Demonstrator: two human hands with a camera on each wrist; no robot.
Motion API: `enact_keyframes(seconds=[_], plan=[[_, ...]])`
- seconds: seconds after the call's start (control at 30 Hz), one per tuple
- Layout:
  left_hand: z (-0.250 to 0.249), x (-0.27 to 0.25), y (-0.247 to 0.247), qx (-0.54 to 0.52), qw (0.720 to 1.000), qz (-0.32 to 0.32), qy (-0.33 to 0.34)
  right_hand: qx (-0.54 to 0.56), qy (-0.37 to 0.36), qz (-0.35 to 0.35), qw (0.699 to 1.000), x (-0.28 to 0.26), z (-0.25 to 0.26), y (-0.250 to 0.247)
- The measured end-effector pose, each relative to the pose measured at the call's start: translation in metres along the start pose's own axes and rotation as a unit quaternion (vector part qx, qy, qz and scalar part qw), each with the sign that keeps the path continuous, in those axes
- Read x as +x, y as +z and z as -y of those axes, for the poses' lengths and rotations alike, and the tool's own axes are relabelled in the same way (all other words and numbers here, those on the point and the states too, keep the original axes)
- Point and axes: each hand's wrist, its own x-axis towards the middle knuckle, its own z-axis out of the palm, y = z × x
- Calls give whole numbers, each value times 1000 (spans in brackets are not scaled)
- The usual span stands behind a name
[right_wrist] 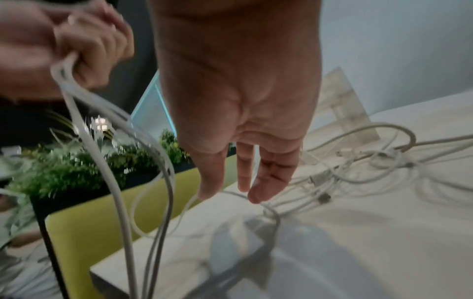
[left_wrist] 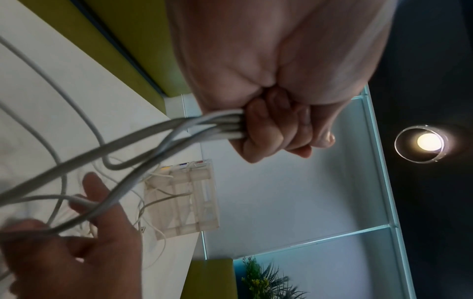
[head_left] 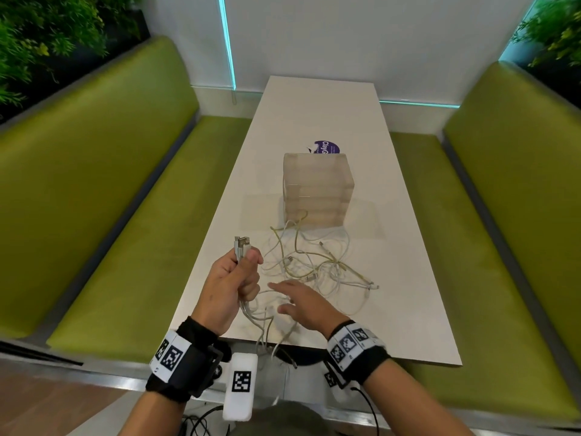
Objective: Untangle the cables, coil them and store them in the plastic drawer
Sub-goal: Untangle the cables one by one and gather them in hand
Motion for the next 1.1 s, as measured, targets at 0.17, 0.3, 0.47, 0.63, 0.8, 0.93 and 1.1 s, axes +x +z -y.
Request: enact_keyframes(seconds=[0.17, 0.3, 0.47, 0.63, 0.8, 0.93, 1.1], plan=[[-1, 0, -1, -7, 1000, 7, 0, -96, 25, 21, 995, 19, 2, 13], [0, 2, -10, -3, 1000, -8, 6, -94, 6, 133, 987, 4, 1, 8], [4, 9, -14, 13, 1000, -26, 1, -95, 59, 264, 958, -24, -4, 5], [5, 13, -13, 56, 997, -53, -16, -132, 100, 298, 940, -38, -12, 14], [9, 12, -14, 86, 994, -57, -33, -33, 121, 122, 985, -36, -17, -10], [11, 10, -14, 70, 995, -59, -47, -37, 133, -74, 988, -15, -34, -17], [8, 7, -17, 65, 995, -64, -45, -63, 215, -215, 951, -8, -60, -23]])
